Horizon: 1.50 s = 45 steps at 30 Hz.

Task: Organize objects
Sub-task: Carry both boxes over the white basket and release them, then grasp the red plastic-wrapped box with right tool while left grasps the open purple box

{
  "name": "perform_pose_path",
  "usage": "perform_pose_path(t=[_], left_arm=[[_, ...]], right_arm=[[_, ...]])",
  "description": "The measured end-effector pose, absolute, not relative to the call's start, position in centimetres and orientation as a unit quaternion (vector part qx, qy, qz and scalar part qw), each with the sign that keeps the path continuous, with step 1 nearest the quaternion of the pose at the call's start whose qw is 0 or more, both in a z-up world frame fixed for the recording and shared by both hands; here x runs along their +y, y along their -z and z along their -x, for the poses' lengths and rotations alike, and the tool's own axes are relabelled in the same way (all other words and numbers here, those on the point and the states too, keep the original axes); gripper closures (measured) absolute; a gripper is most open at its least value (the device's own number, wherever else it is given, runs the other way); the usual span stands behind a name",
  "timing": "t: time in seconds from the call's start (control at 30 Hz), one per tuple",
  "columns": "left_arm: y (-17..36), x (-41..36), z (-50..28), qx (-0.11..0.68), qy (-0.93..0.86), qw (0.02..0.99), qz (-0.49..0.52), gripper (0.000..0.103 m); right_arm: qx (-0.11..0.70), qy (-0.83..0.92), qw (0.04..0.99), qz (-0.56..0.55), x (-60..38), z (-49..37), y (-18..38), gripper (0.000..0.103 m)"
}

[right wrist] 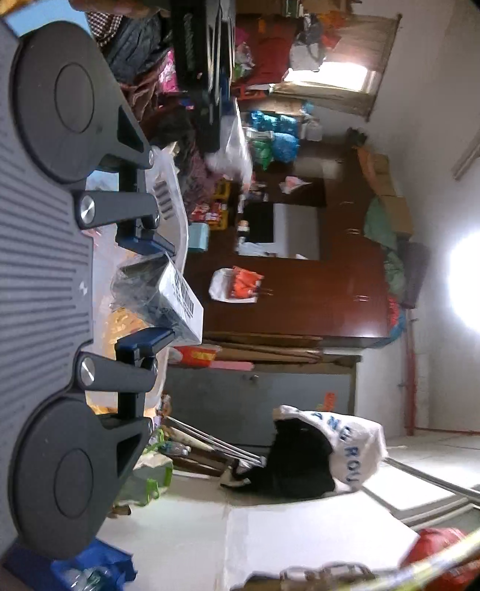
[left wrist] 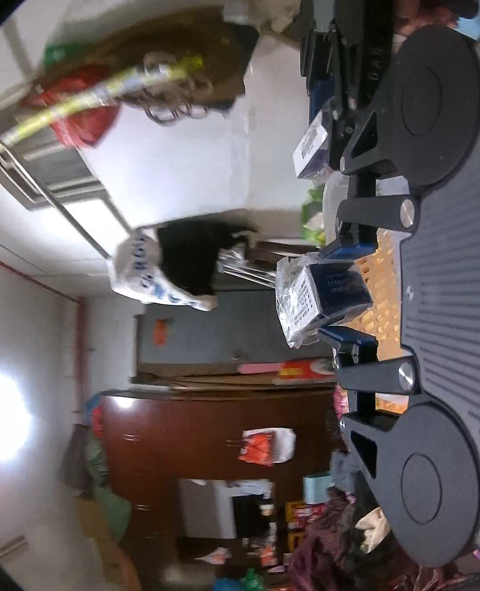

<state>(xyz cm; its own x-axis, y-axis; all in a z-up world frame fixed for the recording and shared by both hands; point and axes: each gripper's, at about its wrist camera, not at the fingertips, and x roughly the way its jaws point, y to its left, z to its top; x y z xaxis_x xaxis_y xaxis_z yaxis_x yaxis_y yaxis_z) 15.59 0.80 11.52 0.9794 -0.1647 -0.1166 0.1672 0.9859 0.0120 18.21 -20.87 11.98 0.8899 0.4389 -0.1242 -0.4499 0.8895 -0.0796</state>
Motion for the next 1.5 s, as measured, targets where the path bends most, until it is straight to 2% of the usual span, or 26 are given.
perform_pose_path(t=[0.07,0.1,0.13,0.17,0.2,0.23,0.3,0.33,0.57,0.7,0.8,0.87,1.1,1.5], left_arm=[[-11.4,0.7,-18.9,0.094,0.083,0.992,-0.007,0.062],[-11.2,0.7,-20.3,0.11,0.09,0.99,-0.003,0.058],[-10.9,0.7,-21.1,0.117,0.098,0.988,-0.005,0.056],[-10.6,0.6,-21.9,0.121,0.103,0.987,-0.015,0.041],[-10.3,0.5,-22.5,0.126,0.095,0.987,-0.018,0.03],[-10.0,0.7,-22.9,0.13,0.087,0.988,-0.013,0.029],[-9.6,1.4,-22.8,0.135,0.091,0.987,0.006,0.029],[-9.4,1.9,-22.2,0.129,0.097,0.987,0.015,0.029],[-7.5,4.2,-13.6,0.081,0.098,0.992,0.005,0.026],[-5.2,5.3,-9.0,0.072,0.067,0.995,-0.007,0.026],[-2.5,6.5,-6.9,0.087,0.076,0.993,0.012,0.026],[-1.6,6.8,-6.6,0.101,0.089,0.991,0.009,0.026],[-0.3,4.9,-4.3,0.096,0.107,0.99,-0.01,0.026],[2.1,2.5,-4.6,0.126,0.132,0.982,-0.047,0.026]], right_arm=[[0.051,-0.216,0.972,0.074,-19.9,-20.2,-12.2,0.057],[0.056,-0.212,0.972,0.087,-19.4,-20.9,-12.1,0.057],[0.06,-0.214,0.97,0.094,-19.1,-21.4,-11.9,0.053],[0.068,-0.218,0.968,0.103,-18.6,-21.9,-11.7,0.047],[0.073,-0.218,0.967,0.112,-18.4,-22.1,-11.5,0.032],[0.072,-0.21,0.968,0.119,-18.2,-21.9,-11.2,0.016],[0.057,-0.198,0.971,0.122,-18.2,-20.7,-10.8,0.002],[0.052,-0.203,0.971,0.114,-18.6,-19.7,-10.6,0.0],[0.023,-0.197,0.977,0.077,-22.3,-12.2,-7.2,0.0],[0.064,-0.189,0.979,0.039,-25.0,-9.9,-4.3,0.0],[0.062,-0.193,0.979,-0.01,-26.9,-8.7,-2.9,0.0],[0.071,-0.193,0.979,-0.002,-27.1,-8.7,-2.6,0.0],[0.082,-0.201,0.976,0.027,-27.0,-8.2,-1.7,0.029],[0.13,-0.198,0.97,0.061,-25.0,-9.3,-0.1,0.029]])
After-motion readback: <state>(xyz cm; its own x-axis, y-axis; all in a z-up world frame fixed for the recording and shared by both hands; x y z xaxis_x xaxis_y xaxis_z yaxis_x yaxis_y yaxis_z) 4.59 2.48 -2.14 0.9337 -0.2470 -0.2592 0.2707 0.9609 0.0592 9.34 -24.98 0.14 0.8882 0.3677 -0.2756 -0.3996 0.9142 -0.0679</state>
